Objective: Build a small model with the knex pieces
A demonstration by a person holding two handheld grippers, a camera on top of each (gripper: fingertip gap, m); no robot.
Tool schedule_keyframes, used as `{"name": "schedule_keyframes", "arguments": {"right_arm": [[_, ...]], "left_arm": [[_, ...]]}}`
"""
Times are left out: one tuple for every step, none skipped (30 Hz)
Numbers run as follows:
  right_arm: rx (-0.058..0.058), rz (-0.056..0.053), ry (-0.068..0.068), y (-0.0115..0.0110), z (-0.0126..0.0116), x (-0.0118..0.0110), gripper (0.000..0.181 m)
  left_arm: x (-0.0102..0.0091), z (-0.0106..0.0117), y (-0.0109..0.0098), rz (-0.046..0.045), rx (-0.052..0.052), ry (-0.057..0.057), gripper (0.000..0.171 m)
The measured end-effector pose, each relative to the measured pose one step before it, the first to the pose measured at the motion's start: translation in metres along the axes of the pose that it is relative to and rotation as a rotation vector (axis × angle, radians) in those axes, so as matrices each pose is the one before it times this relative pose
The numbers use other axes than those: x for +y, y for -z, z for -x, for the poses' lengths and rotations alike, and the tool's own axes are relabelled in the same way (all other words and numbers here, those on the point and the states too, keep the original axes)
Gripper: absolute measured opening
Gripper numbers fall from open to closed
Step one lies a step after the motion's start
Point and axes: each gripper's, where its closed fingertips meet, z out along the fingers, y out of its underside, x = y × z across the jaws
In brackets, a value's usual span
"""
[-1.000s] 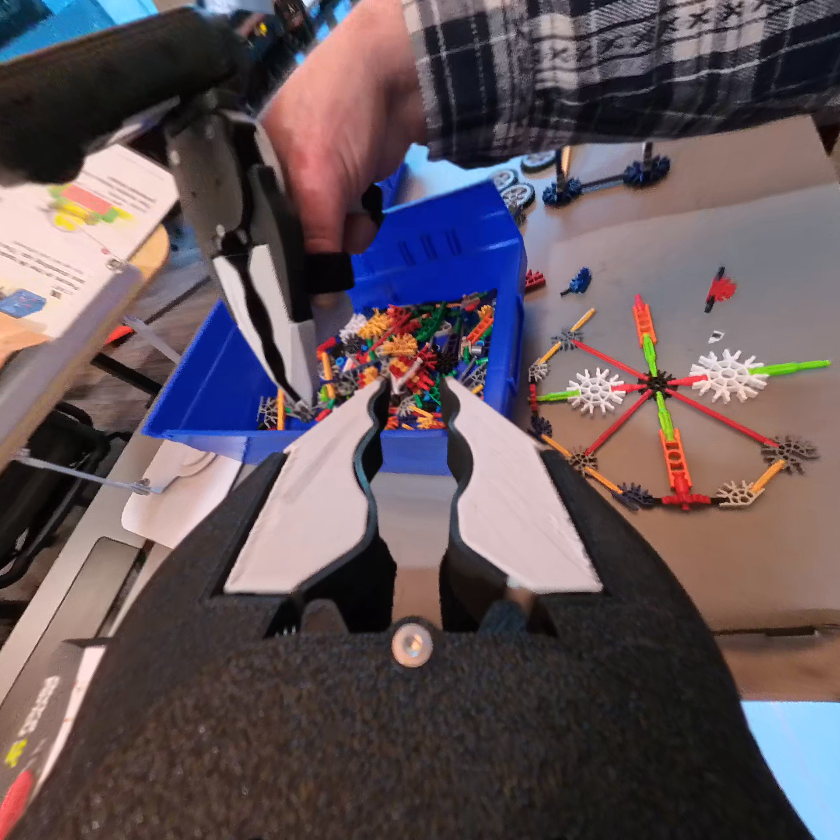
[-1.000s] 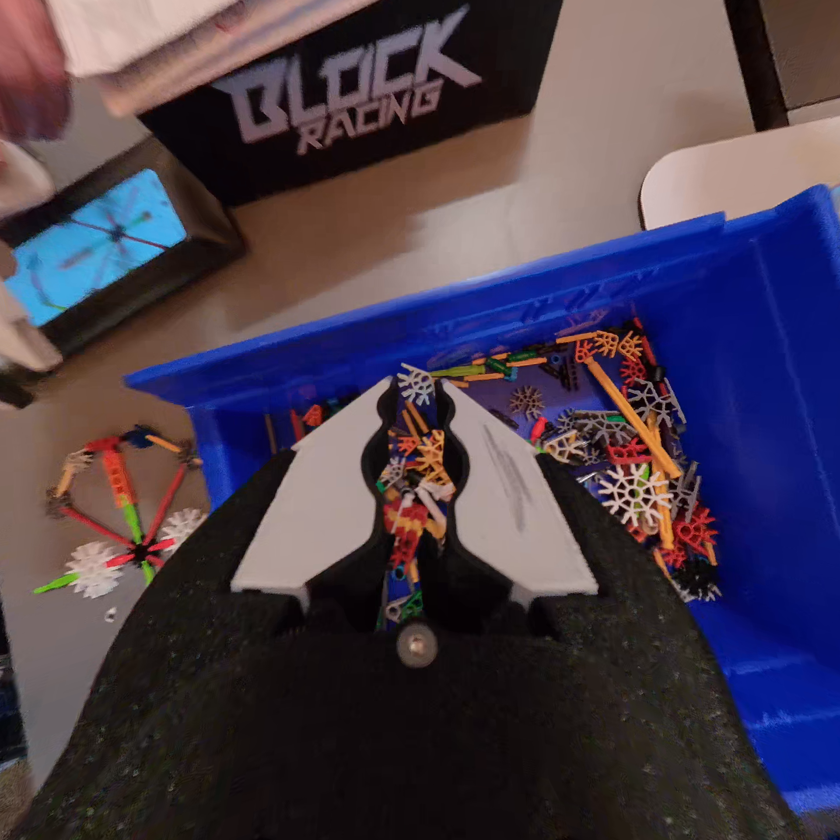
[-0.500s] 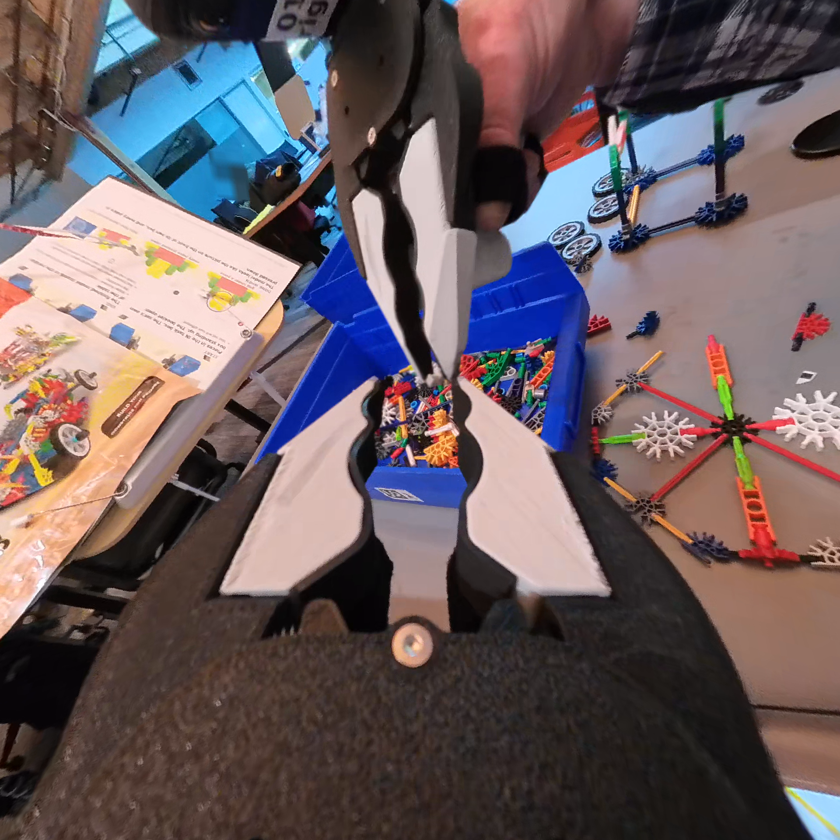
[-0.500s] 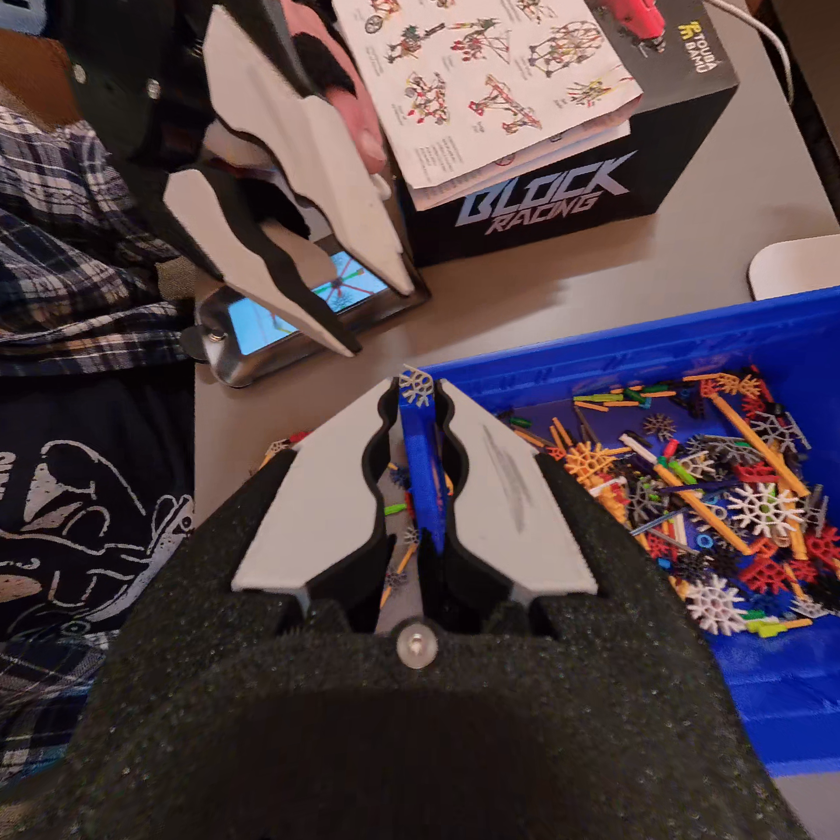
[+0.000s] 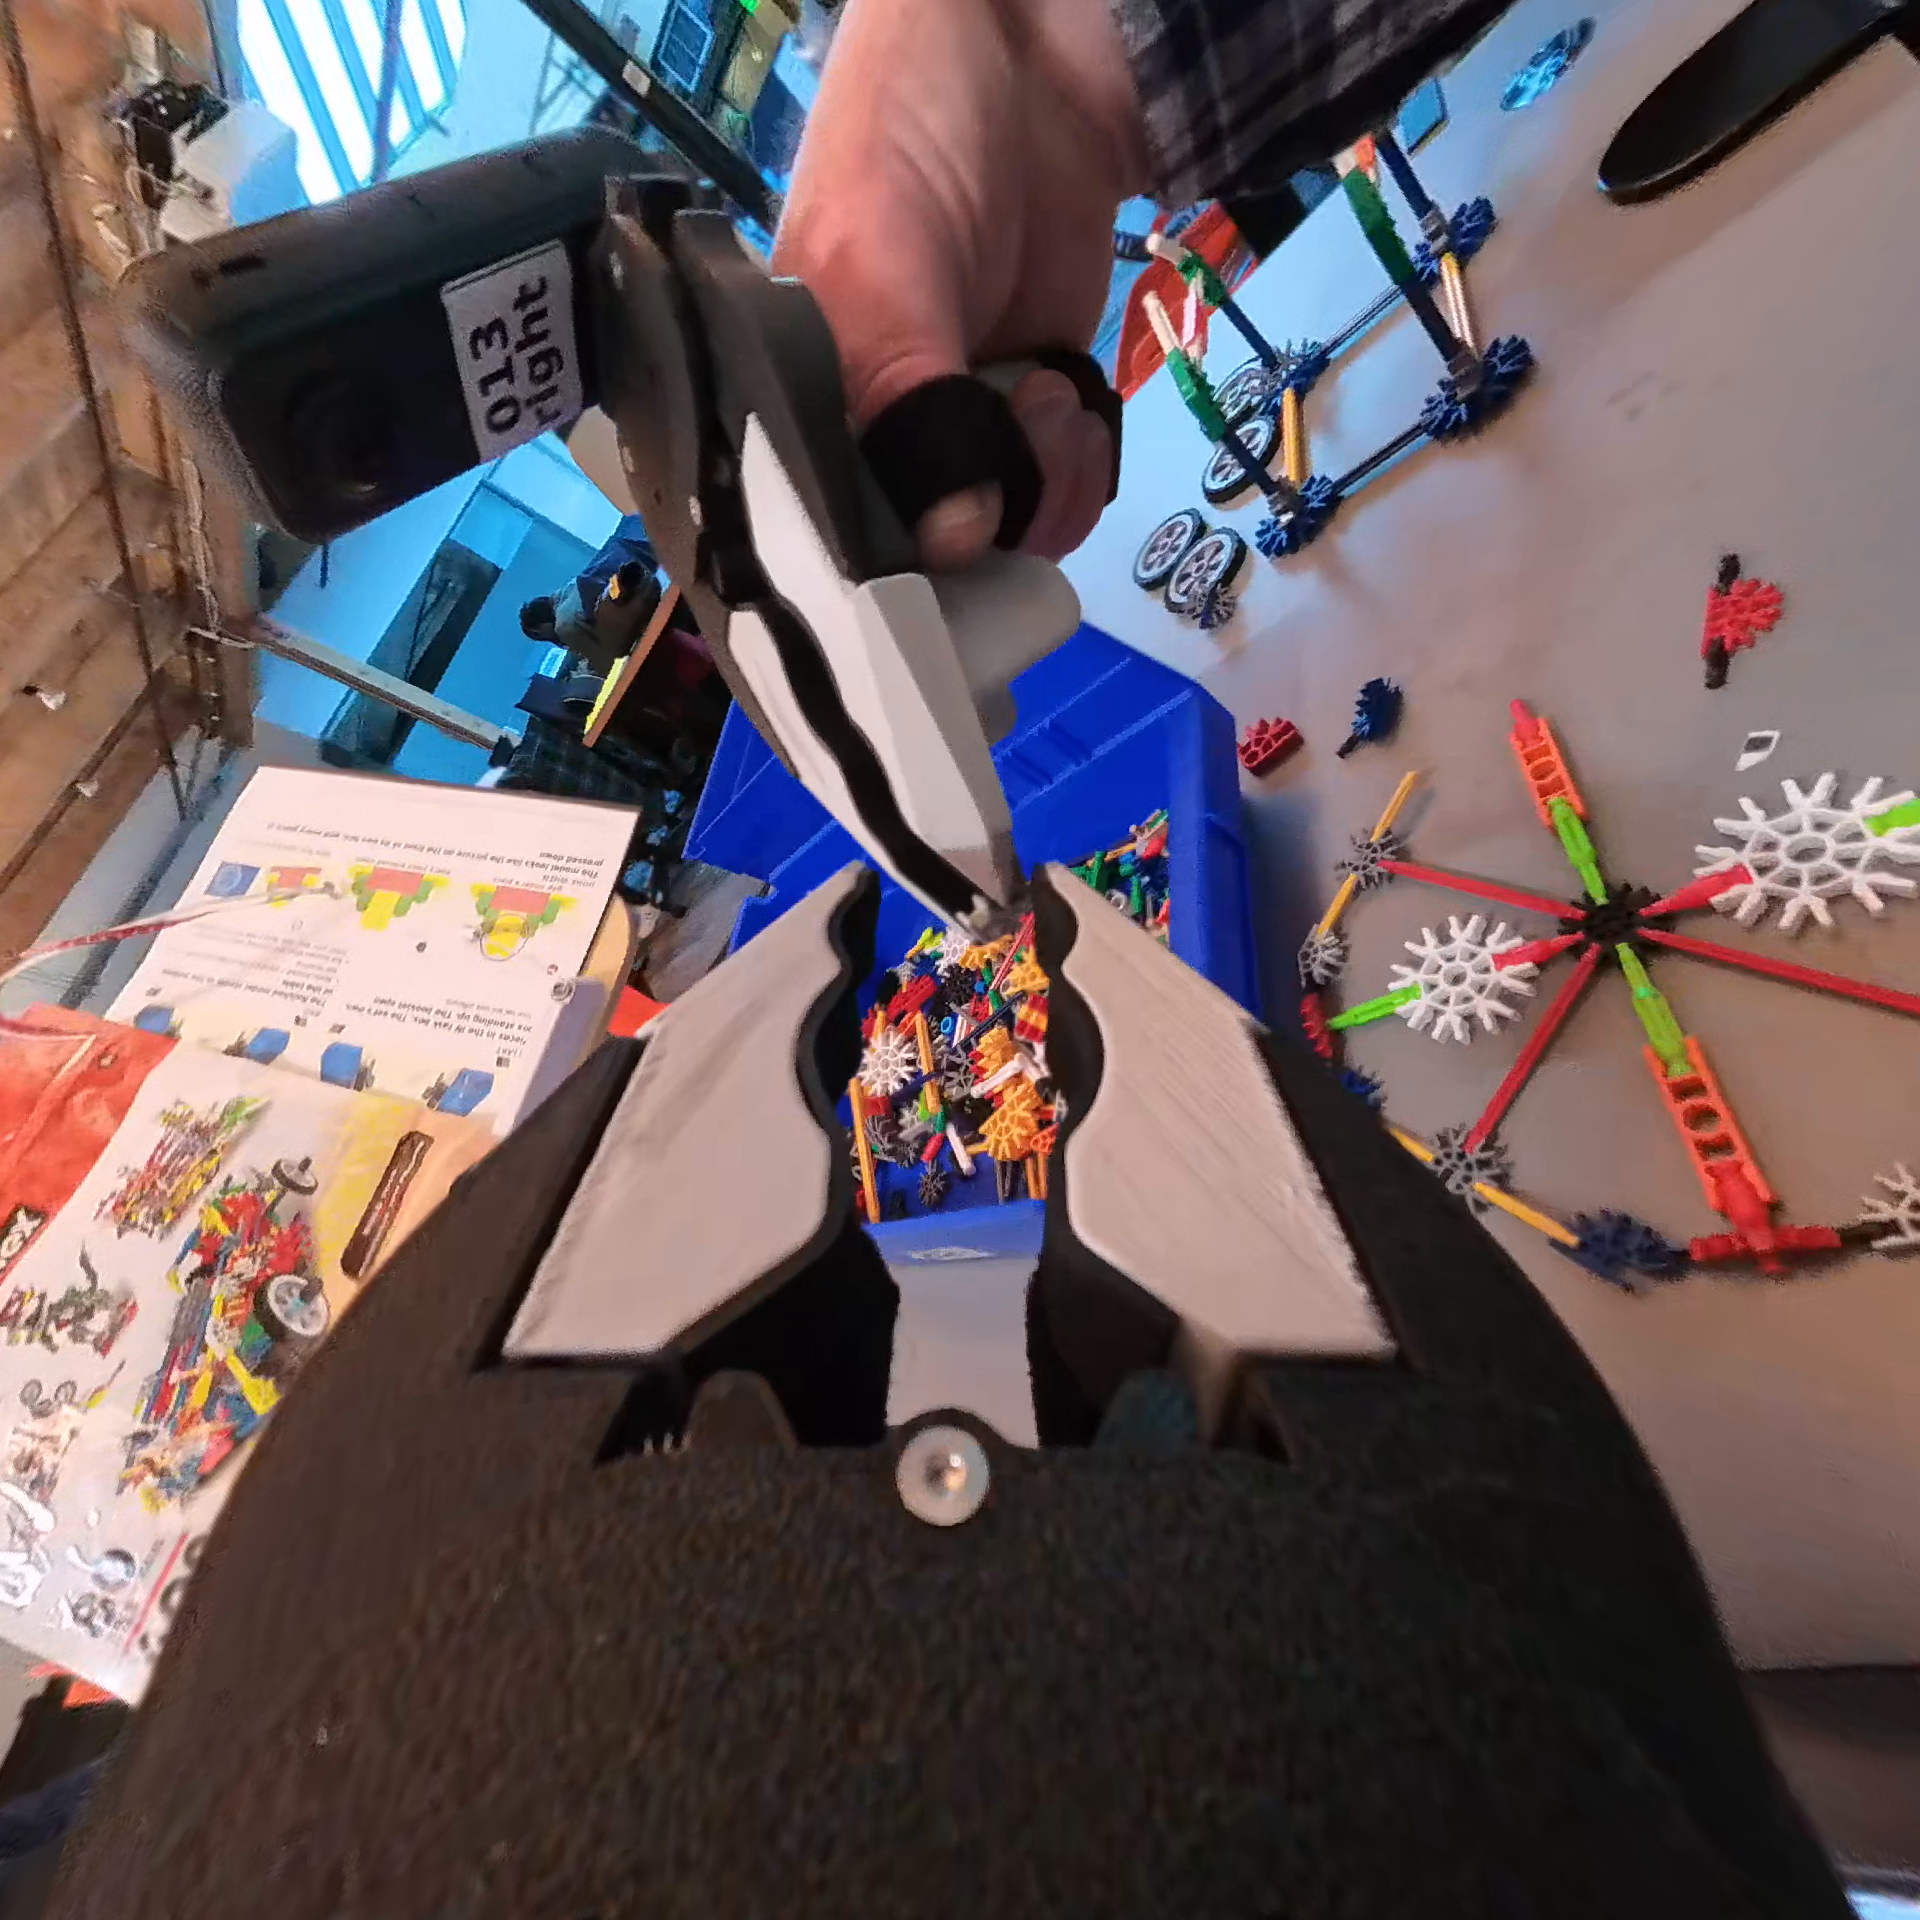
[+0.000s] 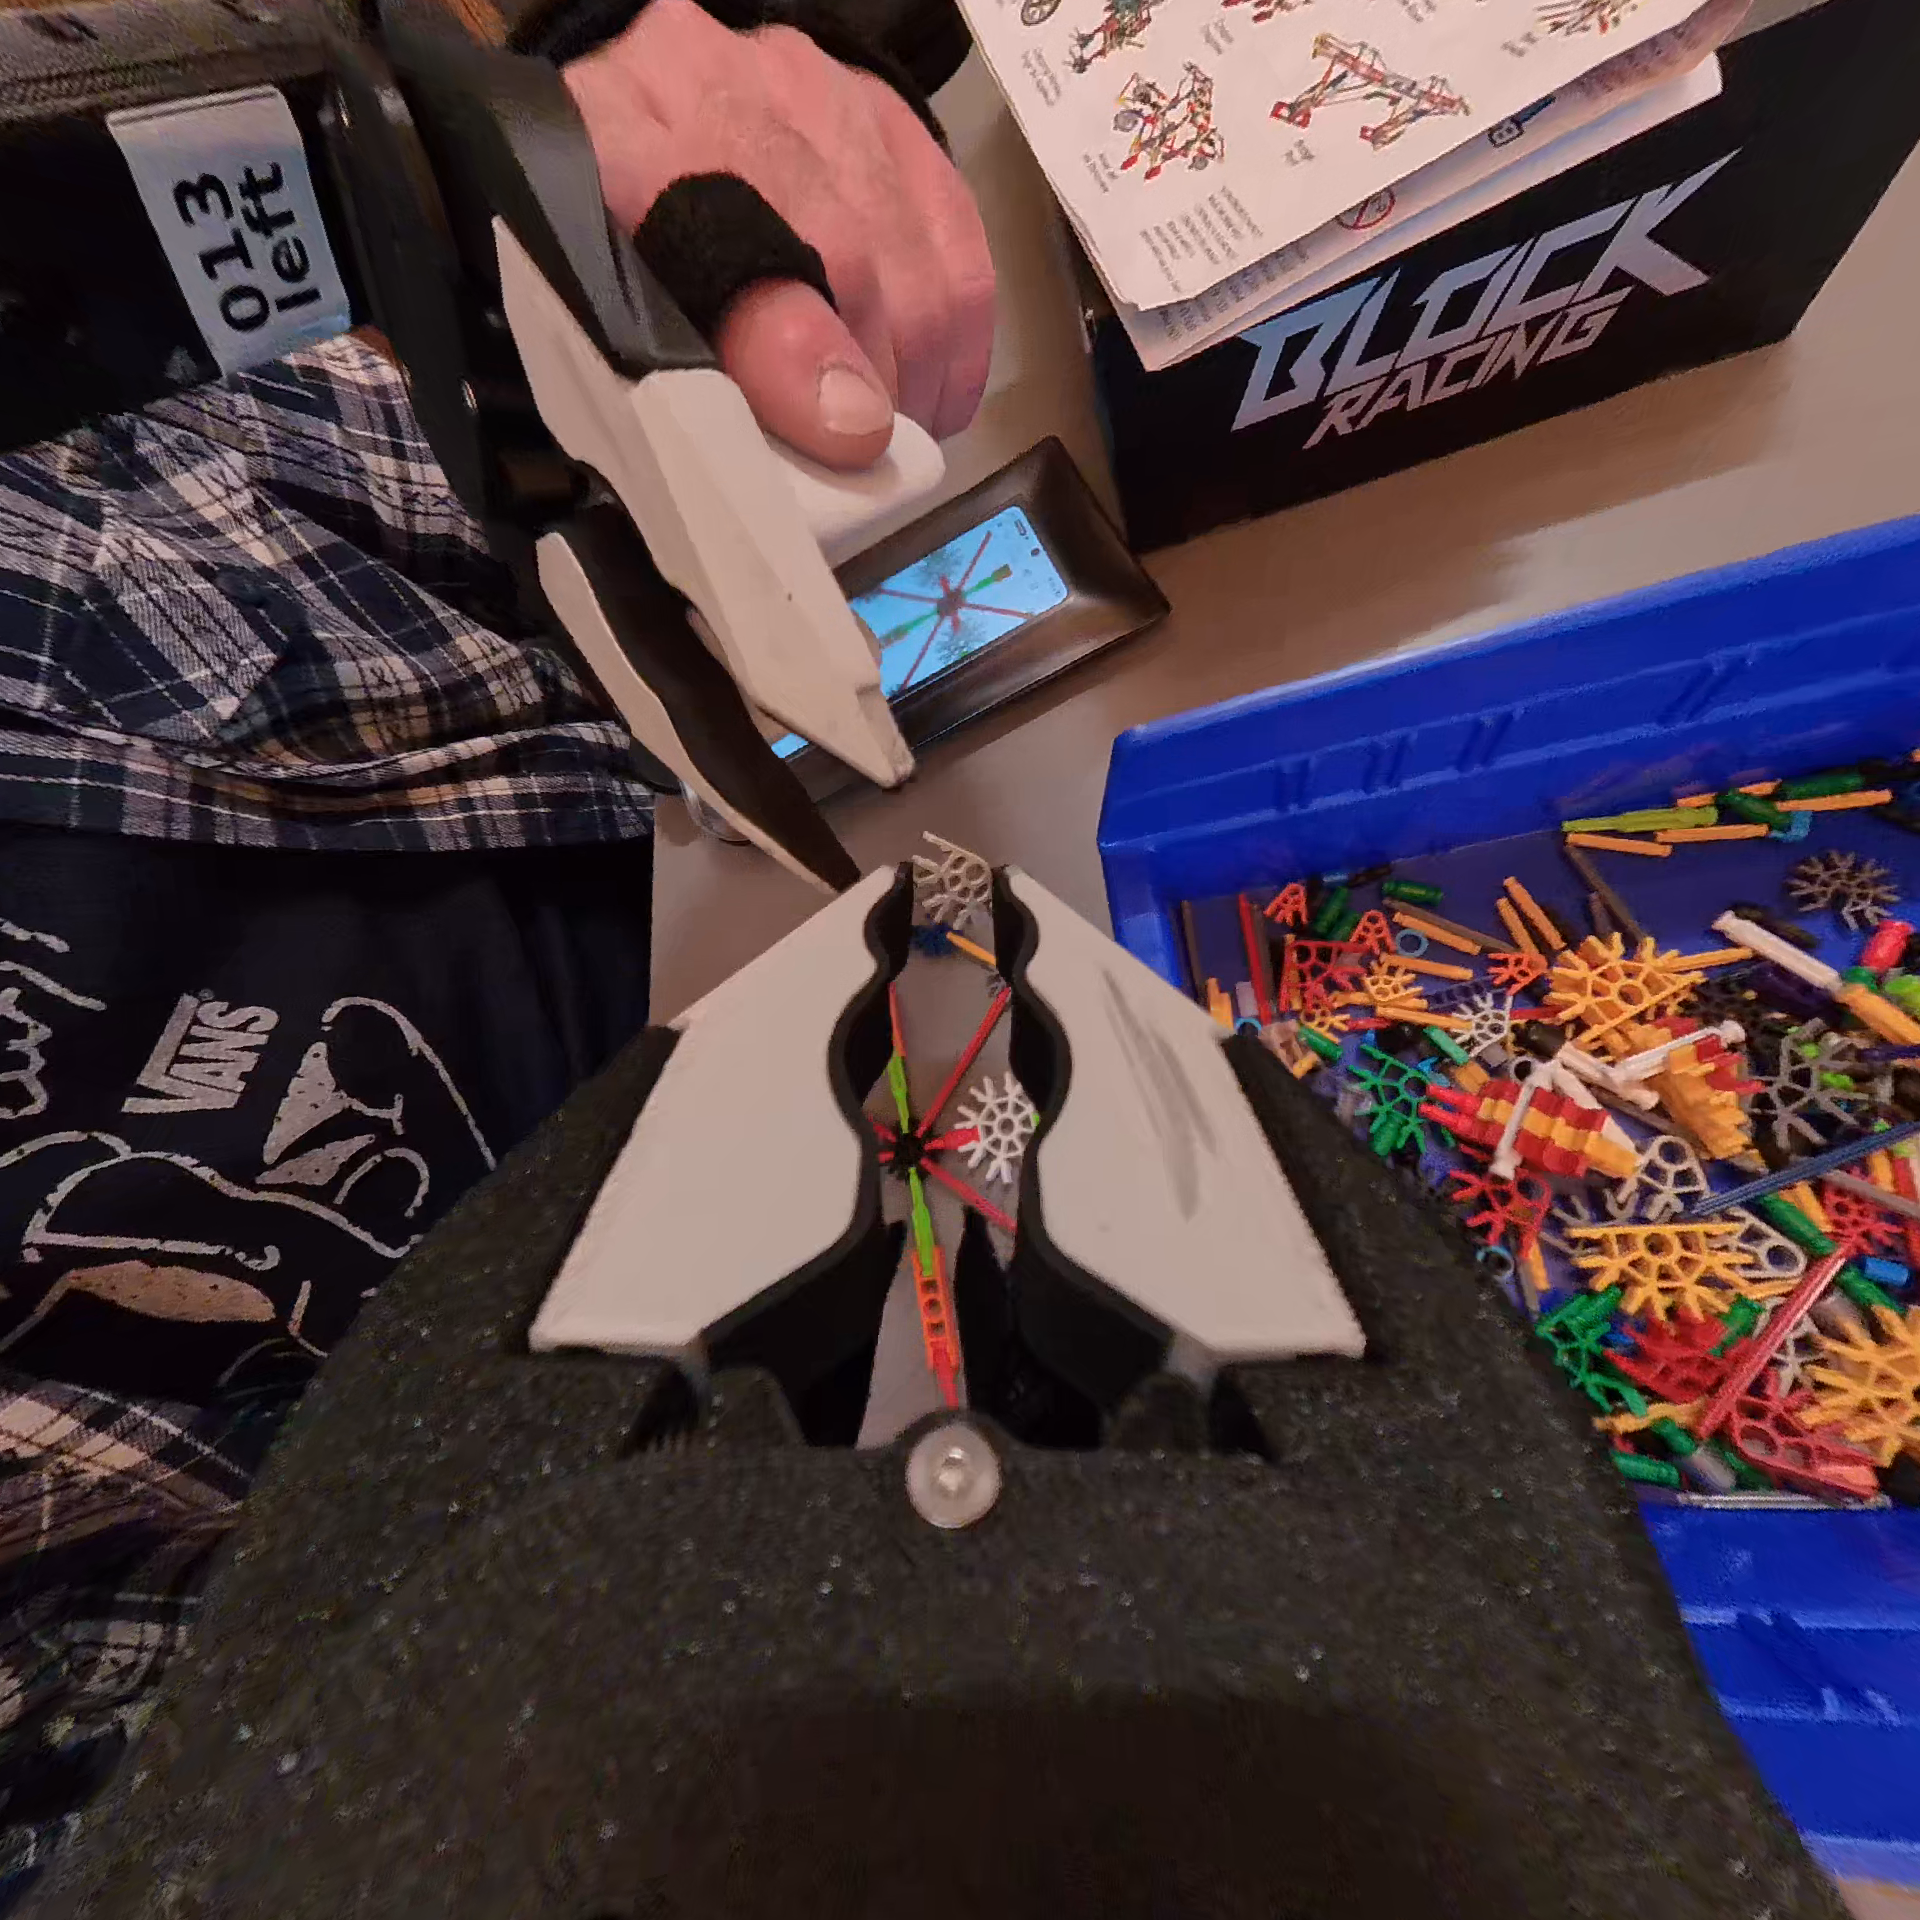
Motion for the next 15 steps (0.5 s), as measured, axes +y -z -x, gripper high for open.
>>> {"name": "schedule_keyframes", "arguments": {"right_arm": [[-0.0067, 0.0007, -0.0013, 0.00182, 0.00085, 0.00159, 0.014], [-0.0129, -0.0004, -0.0005, 0.00149, 0.00197, 0.00119, 0.014], [-0.0179, -0.0002, -0.0007, 0.00128, 0.00285, 0.00109, 0.014], [-0.0101, 0.0009, 0.0023, 0.00134, 0.00176, 0.00077, 0.014], [-0.0037, 0.0034, 0.0021, 0.00131, 0.00070, 0.00101, 0.014], [-0.0033, 0.0056, 0.0012, 0.00097, 0.00054, 0.00108, 0.014], [-0.0084, 0.0052, 0.0001, 0.00066, 0.00125, 0.00087, 0.014], [-0.0119, 0.0091, -0.0016, 0.00007, 0.00156, 0.00163, 0.014], [-0.0130, 0.0126, -0.0025, -0.00050, 0.00153, 0.00213, 0.014], [-0.0125, 0.0153, -0.0020, -0.00114, 0.00126, 0.00252, 0.014], [-0.0089, 0.0136, -0.0002, -0.00131, 0.00043, 0.00211, 0.014], [-0.0038, 0.0070, -0.0001, -0.00086, -0.00027, 0.00071, 0.014], [-0.0001, 0.0061, -0.0019, -0.00038, -0.00118, 0.00049, 0.014], [-0.0040, 0.0064, -0.0012, -0.00046, -0.00055, 0.00067, 0.014], [-0.0084, 0.0037, 0.0009, -0.00024, 0.00041, 0.00037, 0.014]], "left_arm": [[-0.00149, -0.00134, -0.00175, -0.00125, 0.0032, -0.0021, 0.028], [-0.00107, -0.00163, -0.00186, -0.00041, 0.0081, 0.0019, 0.027], [0.00106, -0.00223, -0.00234, 0.01109, 0.0102, -0.0044, 0.027], [0.00227, -0.00337, -0.00239, 0.01782, 0.0111, -0.0181, 0.026], [0.00137, -0.00197, -0.00225, 0.01082, 0.0016, -0.0145, 0.025], [-0.00046, -0.00153, -0.00180, -0.00176, 0.0043, 0.0031, 0.022], [-0.00200, -0.00227, -0.00089, -0.01113, 0.0102, 0.0065, 0.018], [-0.00091, -0.00111, -0.00093, -0.00262, 0.0027, -0.0024, 0.017], [0.00024, -0.00052, -0.00096, 0.00527, -0.0019, -0.0089, 0.015], [-0.00033, -0.00121, -0.00077, -0.00018, 0.0022, -0.0064, 0.010], [-0.00098, -0.00250, -0.00055, -0.00576, 0.0123, 0.0010, 0.008], [0.00050, -0.00207, -0.00107, 0.00126, 0.0096, 0.0035, 0.006], [0.00100, -0.00115, -0.00114, 0.00264, 0.0038, 0.0003, 0.004], [0.00019, -0.00100, -0.00061, -0.00305, 0.0054, 0.0065, 0.004], [-0.00061, -0.00075, 0.00012, -0.00826, 0.0084, 0.0145, 0.003]]}}
